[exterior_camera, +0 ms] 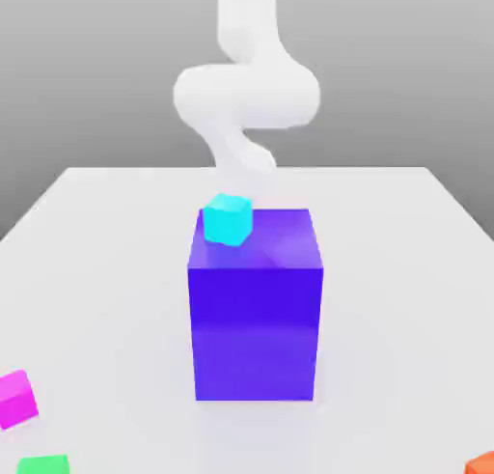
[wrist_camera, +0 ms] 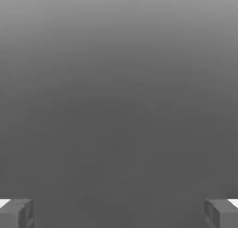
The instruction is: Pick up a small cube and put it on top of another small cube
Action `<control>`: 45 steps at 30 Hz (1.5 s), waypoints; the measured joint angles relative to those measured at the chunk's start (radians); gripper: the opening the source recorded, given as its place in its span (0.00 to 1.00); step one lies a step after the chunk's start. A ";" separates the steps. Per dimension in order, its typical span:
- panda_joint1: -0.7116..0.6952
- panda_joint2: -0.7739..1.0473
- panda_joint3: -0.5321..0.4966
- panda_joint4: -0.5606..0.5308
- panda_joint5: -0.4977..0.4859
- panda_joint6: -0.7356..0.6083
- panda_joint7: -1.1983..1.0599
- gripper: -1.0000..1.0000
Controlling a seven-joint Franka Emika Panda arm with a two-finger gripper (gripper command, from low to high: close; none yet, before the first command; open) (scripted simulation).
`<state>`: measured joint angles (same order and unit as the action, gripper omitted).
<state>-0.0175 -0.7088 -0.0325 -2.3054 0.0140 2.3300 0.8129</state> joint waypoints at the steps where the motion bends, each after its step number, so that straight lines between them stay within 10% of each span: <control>1: -0.008 0.039 -0.014 -0.002 0.006 0.013 0.005 0.50; 32: -0.348 1.166 -0.230 -0.031 0.301 0.435 0.044 0.50; 33: -0.363 1.197 -0.211 -0.024 0.318 0.458 0.032 0.00; 45: -0.303 1.059 -0.277 -0.045 0.224 0.344 0.109 0.00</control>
<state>-0.3205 0.3501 -0.3098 -2.3508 0.2379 2.6740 0.9224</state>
